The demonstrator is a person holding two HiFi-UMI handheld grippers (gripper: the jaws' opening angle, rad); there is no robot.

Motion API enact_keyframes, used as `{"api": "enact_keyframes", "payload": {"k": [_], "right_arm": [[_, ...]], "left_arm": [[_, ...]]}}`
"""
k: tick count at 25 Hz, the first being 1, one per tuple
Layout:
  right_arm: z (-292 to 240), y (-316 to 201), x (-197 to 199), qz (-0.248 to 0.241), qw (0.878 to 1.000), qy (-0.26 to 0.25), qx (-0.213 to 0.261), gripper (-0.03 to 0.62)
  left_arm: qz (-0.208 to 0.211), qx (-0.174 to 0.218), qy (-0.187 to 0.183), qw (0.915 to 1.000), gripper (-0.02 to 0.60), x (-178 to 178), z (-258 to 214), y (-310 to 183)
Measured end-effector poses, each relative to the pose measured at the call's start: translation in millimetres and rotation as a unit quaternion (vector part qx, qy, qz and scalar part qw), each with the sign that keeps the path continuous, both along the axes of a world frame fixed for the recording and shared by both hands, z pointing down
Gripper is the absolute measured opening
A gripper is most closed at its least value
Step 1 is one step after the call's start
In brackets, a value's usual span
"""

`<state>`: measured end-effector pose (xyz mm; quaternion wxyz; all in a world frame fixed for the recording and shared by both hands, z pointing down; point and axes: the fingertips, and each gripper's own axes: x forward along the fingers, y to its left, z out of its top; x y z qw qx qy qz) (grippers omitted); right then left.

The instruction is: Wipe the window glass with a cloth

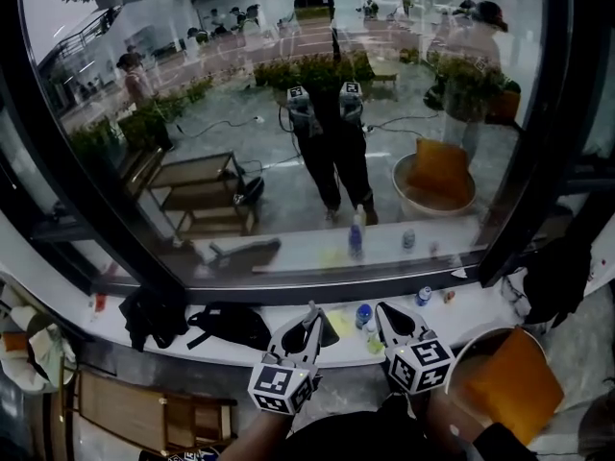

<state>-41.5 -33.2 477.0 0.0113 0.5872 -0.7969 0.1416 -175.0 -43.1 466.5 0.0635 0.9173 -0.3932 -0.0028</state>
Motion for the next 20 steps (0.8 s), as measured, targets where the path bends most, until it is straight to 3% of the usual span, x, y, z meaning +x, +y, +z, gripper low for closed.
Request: {"api": "enact_keyframes", "payload": {"k": [20], "right_arm": [[-2,18,6,0.002,1.0,-0.003,0.003,0.028]], "left_arm": [[0.023,-0.001,-0.003,0.9997,0.031,17,5,18]]}}
